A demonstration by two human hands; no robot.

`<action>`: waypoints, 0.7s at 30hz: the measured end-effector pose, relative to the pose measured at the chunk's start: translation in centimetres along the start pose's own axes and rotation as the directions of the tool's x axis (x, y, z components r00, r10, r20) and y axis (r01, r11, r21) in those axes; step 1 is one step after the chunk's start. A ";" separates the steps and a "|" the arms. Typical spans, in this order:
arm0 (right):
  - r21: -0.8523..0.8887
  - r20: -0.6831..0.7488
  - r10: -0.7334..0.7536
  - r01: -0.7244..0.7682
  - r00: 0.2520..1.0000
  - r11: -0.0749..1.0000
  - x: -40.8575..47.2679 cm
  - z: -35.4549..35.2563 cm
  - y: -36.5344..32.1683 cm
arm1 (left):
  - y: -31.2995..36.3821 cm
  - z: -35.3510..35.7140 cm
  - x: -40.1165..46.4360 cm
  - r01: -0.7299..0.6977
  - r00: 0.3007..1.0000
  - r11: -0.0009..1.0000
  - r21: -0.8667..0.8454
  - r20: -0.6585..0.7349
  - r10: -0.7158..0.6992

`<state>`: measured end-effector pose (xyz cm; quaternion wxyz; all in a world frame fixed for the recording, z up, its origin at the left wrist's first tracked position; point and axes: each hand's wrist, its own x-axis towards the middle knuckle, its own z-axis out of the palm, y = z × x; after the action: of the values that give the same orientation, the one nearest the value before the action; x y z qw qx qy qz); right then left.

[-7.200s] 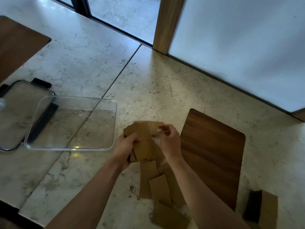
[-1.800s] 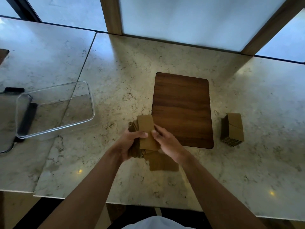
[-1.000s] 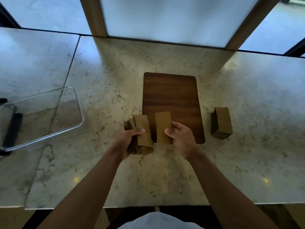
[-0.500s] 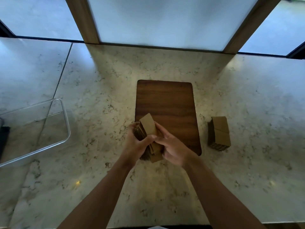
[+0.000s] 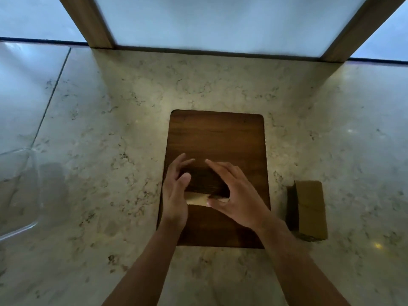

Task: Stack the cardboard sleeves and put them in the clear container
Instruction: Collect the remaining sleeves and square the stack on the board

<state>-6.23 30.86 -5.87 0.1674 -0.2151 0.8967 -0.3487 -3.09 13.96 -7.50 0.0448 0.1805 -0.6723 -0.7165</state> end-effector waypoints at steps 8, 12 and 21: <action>0.816 -0.323 0.517 -0.044 0.793 0.577 -1.4 4.1 0.1 | -1.6 4.7 -1.5 0.063 0.955 0.997 0.039 -0.293 -0.049; 0.839 -0.371 0.667 -0.075 0.646 0.539 -0.3 4.4 -0.1 | -1.9 4.3 -1.5 0.063 0.940 0.981 0.183 -0.340 0.003; 0.816 -0.318 0.568 -0.086 0.759 0.572 -1.2 4.5 0.1 | -2.5 2.7 -2.9 -0.025 0.979 0.980 0.197 -0.192 0.064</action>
<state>-3.18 29.03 -8.94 0.0414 0.1648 0.6957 -0.6980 -0.80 17.68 -9.26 0.1096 0.2389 -0.7349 -0.6252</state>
